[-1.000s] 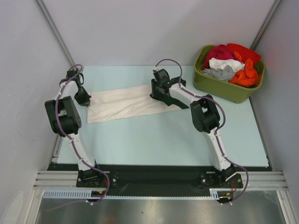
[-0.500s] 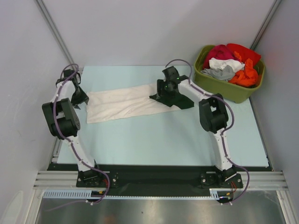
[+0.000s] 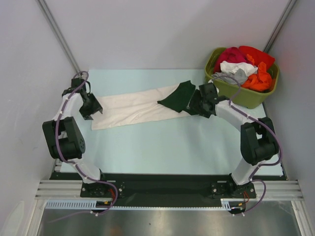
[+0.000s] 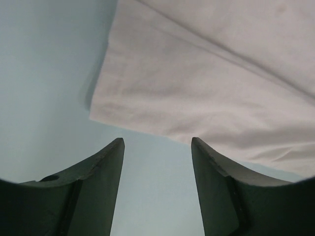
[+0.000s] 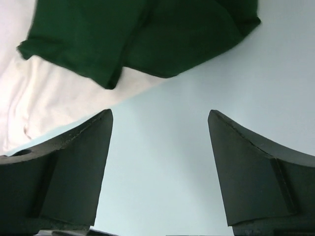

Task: Fold and stack the t-shirts
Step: Fold the tshirt

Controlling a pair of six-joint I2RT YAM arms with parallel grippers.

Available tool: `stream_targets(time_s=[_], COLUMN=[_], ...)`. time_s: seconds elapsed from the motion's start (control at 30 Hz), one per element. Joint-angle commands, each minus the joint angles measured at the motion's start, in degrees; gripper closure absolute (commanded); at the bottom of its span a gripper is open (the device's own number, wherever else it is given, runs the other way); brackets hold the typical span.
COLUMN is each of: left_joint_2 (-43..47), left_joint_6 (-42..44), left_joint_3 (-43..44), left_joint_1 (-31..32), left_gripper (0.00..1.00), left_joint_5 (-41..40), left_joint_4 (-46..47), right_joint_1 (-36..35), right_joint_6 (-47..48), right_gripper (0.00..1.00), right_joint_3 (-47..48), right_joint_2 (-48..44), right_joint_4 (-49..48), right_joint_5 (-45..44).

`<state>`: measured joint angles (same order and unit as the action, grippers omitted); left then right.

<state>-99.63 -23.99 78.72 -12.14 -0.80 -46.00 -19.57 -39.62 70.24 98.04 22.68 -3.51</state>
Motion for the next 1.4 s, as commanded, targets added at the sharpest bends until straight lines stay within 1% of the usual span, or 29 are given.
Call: stream_targets(time_s=[0.0,0.03,0.13,0.17,0.23,0.27,0.37,0.47,0.6,0.63,0.73,0.77,0.8,0.83,0.87,0.9,0.97,1.0,1.03,1.1,1.13,1.2,1.27,1.3,1.37], left_joint_2=[6.46,7.17,9.54,10.07,11.12,11.39,12.88,13.85,13.42,12.98,11.13,10.78,10.08,9.81,9.46,9.11,8.49,8.32,7.62,6.48,5.43,4.10,3.75,4.01,6.63], left_joint_6=[-0.71,-0.88,-1.41,-1.50,-1.41,-1.06,-0.45,0.86,2.28,2.54,2.72,2.46,2.28,2.19,1.93,1.75,1.84,1.93,1.93,2.36,2.80,3.16,3.77,3.60,2.20], left_joint_3=[-3.04,-4.52,-7.08,-7.52,-8.23,-8.32,-8.67,-8.49,-6.65,-5.17,-1.48,-0.68,0.03,0.99,1.43,1.70,2.49,2.67,3.45,4.60,5.65,6.71,6.71,6.02,1.54], left_joint_1=[2.38,2.99,4.84,5.54,6.42,6.60,6.78,6.69,6.78,6.78,6.78,6.78,6.69,6.78,6.78,6.78,6.78,6.78,6.78,6.78,6.78,6.69,6.87,7.22,8.01], left_gripper=[0.37,0.38,0.39,0.39,0.39,0.40,0.40,0.40,0.40,0.40,0.41,0.41,0.41,0.41,0.41,0.41,0.39,0.39,0.39,0.37,0.37,0.37,0.37,0.37,0.36], left_joint_5=[4.74,5.27,6.59,7.03,7.82,8.09,8.09,7.13,4.93,4.67,4.14,4.31,4.49,4.40,4.31,4.31,4.14,3.70,3.70,3.87,3.96,3.44,3.87,3.61,1.34], left_joint_4=[1.17,1.35,1.79,2.05,2.14,2.14,2.14,1.97,1.26,1.09,-0.05,-0.23,-0.32,-0.41,-0.50,-0.50,-0.50,-0.50,-0.50,-0.50,-0.41,-0.58,-0.76,-0.93,-1.02], right_joint_1=[-0.73,-0.82,-0.99,-1.08,-0.99,-0.99,-1.17,-1.52,-3.27,-3.71,-4.94,-5.12,-5.12,-5.12,-5.21,-5.30,-5.48,-5.48,-5.39,-4.95,-4.60,-3.46,-2.49,-2.31,-2.31], right_joint_6=[-7.57,-10.45,-13.37,-14.17,-16.97,-17.68,-18.48,-19.88,-21.28,-22.25,-22.88,-22.53,-22.09,-21.04,-19.98,-18.76,-14.72,-13.22,-9.90,-6.55,-4.96,-0.04,3.12,6.45,9.63], right_gripper=[0.17,0.18,0.20,0.21,0.24,0.25,0.30,0.32,0.34,0.35,0.40,0.42,0.52,0.58,0.68,0.72,0.76,0.76,0.76,0.76,0.76,0.74,0.71,0.66,0.57], right_joint_3=[-7.01,-7.83,-9.41,-9.85,-11.35,-11.79,-13.19,-11.10,-7.49,-6.44,-3.71,-3.01,-1.43,-0.11,1.20,4.35,7.88,12.33,14.47,18.43,22.01,25.20,29.77,31.44,35.31], right_joint_2=[-3.82,-3.39,-0.93,-0.40,1.27,1.89,3.64,5.75,9.26,10.06,12.52,13.22,14.01,16.20,17.18,18.40,22.01,23.32,25.86,27.81,29.13,32.12,33.61,34.84,35.38], right_joint_4=[-11.85,-12.65,-17.38,-18.71,-21.86,-22.15,-28.20,-26.11,-22.86,-18.76,-16.79,-16.79,-16.79,-16.79,-16.70,-16.79,-16.44,-15.74,-15.04,-14.59,-14.59,-14.24,-14.77,-14.42,-12.84], right_joint_5=[-6.68,-8.43,-12.03,-12.57,-13.71,-13.98,-14.16,-14.86,-18.72,-19.16,-21.62,-22.41,-22.94,-23.03,-23.47,-24.87,-26.89,-28.47,-29.44,-32.42,-32.87,-33.06,-31.22,-30.08,-28.41])
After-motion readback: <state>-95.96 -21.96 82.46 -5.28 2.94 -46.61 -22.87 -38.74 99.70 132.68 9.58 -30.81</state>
